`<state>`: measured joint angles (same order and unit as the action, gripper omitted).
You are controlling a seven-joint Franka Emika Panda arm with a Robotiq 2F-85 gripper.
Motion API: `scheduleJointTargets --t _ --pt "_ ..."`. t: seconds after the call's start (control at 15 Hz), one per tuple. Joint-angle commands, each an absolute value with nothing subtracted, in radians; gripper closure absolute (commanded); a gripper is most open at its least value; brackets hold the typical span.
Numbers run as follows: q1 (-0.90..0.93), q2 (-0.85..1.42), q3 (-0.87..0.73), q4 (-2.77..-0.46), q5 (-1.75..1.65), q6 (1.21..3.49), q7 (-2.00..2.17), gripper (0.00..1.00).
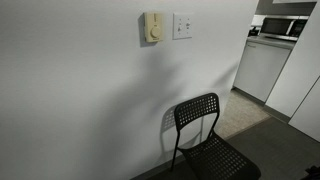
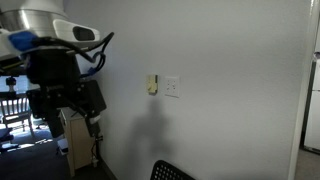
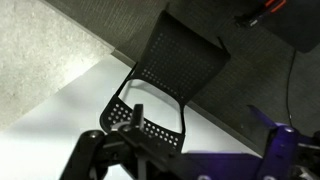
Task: Flip the light switch at the right
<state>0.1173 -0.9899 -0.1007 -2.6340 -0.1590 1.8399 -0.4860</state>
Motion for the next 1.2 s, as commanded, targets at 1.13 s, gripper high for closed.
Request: scheduleJointTargets --t 1.13 --pt "0.402 -0.645 -0.24 -2.433 -0.059 2.328 -1.072 0.0"
